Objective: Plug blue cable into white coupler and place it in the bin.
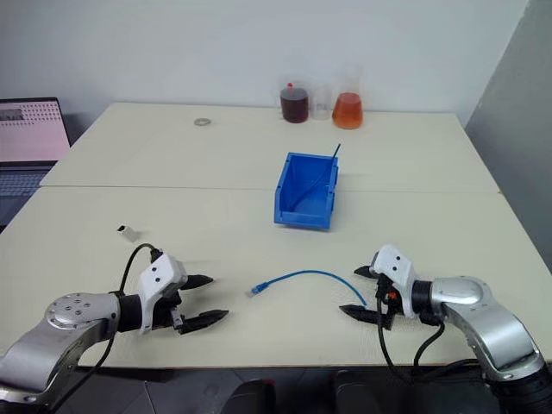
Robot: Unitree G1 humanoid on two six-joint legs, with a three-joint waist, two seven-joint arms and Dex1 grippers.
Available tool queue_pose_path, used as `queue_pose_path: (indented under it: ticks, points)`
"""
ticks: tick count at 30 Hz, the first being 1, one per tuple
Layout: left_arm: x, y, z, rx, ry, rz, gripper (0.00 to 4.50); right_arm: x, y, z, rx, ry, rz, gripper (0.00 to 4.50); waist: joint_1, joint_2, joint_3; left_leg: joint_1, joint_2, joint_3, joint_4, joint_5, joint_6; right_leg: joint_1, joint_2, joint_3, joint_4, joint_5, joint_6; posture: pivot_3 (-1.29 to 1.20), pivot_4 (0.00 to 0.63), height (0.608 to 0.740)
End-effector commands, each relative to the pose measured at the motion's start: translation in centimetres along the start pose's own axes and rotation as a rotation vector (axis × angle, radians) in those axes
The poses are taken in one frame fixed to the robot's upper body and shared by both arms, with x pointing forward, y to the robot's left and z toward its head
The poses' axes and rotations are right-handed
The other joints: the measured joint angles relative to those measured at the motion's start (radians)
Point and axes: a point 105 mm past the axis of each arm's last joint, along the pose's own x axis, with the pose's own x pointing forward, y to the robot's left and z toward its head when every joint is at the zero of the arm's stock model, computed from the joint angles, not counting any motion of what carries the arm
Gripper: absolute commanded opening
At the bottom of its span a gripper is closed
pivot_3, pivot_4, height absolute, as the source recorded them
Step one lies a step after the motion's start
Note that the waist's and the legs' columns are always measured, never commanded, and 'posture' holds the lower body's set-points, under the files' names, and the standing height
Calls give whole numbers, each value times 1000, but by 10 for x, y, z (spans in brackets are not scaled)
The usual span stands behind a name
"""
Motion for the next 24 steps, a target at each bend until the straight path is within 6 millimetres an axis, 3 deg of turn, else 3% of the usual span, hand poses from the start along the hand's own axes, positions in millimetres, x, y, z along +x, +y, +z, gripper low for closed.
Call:
queue_pose_path:
  ticks: [1, 9, 18, 24]
  points:
    - [9, -3, 2, 11, -10, 20, 4500, -2, 6, 12, -87, -24, 23, 4443, 0, 0, 0, 0, 0, 0, 0, 0, 0, 0, 0, 0, 0, 0, 0, 0, 150, 740]
    - [21, -20, -8, -15, 32, -49, 4500, 0, 8, 16, -126, -43, 25, 4443, 0, 0, 0, 2, -1, 0, 0, 0, 0, 1, 0, 0, 0, 0, 0, 0, 150, 740]
    - [40, -39, 3, -55, 58, -144, 4500, 2, 8, 16, -141, -61, 20, 4443, 8, -1, -1, 4, -1, 0, 0, 0, 0, 4, -1, 0, 0, 0, 1, 0, 150, 740]
    - [49, -41, 6, -65, 118, -154, 4500, 3, 10, 18, -151, -70, 25, 4443, 8, -1, -1, 4, -2, -1, 1, 0, 0, 5, -1, 0, 0, 1, 2, 0, 150, 740]
